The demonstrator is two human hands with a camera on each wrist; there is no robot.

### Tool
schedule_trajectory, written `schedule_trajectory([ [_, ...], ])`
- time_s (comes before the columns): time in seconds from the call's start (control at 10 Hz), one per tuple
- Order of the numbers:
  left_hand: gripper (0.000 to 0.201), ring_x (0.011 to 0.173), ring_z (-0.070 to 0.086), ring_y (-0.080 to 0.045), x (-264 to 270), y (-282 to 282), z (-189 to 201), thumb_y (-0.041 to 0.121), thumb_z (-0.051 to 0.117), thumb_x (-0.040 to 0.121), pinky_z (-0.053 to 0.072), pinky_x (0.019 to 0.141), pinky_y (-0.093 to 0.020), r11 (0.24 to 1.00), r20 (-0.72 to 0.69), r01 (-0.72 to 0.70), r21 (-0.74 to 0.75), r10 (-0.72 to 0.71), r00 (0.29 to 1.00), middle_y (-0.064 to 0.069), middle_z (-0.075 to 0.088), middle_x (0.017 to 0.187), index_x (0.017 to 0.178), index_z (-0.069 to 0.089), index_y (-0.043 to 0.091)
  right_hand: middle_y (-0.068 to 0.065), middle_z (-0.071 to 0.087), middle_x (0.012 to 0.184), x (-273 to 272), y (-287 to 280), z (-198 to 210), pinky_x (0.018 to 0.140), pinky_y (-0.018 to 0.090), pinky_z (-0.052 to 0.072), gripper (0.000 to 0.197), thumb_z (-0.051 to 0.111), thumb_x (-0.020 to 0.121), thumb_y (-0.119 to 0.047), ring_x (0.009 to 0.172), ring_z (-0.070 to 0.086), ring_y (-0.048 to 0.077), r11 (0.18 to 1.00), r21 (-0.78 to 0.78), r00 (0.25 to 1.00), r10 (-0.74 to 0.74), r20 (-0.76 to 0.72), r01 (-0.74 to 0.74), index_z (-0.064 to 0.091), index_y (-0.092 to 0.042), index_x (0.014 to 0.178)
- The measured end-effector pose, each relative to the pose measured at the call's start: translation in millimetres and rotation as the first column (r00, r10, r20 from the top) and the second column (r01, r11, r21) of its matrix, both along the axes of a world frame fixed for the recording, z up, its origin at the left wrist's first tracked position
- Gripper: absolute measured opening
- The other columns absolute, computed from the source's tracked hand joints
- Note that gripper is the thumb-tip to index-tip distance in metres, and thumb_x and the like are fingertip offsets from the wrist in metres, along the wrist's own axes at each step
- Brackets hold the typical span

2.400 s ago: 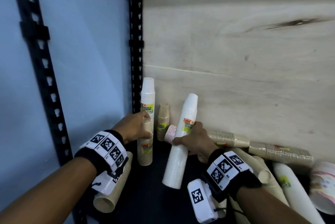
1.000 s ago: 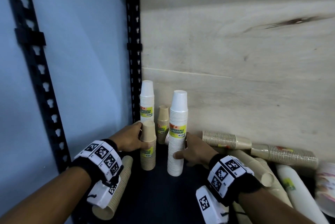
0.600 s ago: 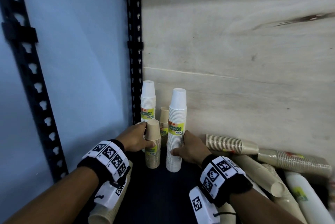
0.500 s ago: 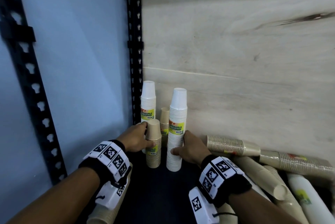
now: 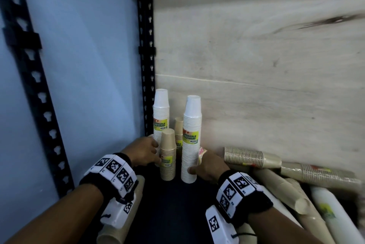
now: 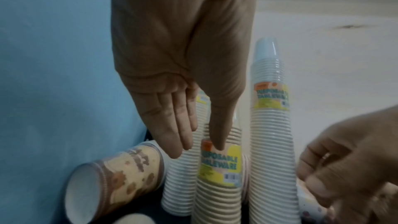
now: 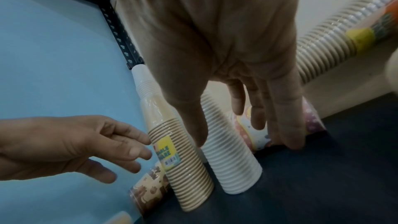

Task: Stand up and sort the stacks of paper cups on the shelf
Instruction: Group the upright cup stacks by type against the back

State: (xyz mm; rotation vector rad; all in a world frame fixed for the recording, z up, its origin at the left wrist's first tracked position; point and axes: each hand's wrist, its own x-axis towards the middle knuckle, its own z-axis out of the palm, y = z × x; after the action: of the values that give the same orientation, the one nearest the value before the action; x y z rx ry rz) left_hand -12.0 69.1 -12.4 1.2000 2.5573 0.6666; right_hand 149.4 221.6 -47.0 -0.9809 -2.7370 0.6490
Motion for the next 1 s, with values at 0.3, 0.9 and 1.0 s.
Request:
schedule_trajectory([
  [0.3,0.046,0.109,0.06,-0.019,-20,-40,-11,0.045,0.068,0.08,0.048,0.088,-0.028,0.961,-0.284,-0.234,-0.145,0.186,0.941,-0.002,0.063,0.121,0.118,0.06,0.022,0.009,0.06,0.129,10,-15,-12,0.082,0.027,0.041,0.069,0.067,0.082,-0.056,0.116,0.057,0.024,0.993,-0.114,0.969,0.01,0.247,0.018,0.055,-0.005,0.128],
  [0.9,0.043,0.108,0.063,-0.022,-38,-12,-33,0.043,0.064,0.085,0.051,0.09,-0.03,0.883,-0.42,-0.304,-0.358,0.139,0.897,-0.006,0.065,0.117,0.117,0.063,0.014,0.007,0.061,0.127,15,-13,-17,0.084,0.027,0.039,0.061,0.059,0.087,-0.059,0.116,0.056,0.022,0.994,-0.1,0.937,0.078,0.34,-0.046,0.062,-0.009,0.121],
  [1.0,0.044,0.112,0.061,-0.022,-36,-12,-35,0.043,0.061,0.088,0.049,0.092,-0.03,0.876,-0.401,-0.305,-0.373,0.144,0.904,-0.007,0.064,0.12,0.119,0.062,0.013,0.007,0.06,0.128,12,-12,-18,0.085,0.028,0.04,0.064,0.058,0.086,-0.061,0.116,0.056,0.022,0.993,-0.11,0.936,0.086,0.341,-0.051,0.06,-0.009,0.124],
])
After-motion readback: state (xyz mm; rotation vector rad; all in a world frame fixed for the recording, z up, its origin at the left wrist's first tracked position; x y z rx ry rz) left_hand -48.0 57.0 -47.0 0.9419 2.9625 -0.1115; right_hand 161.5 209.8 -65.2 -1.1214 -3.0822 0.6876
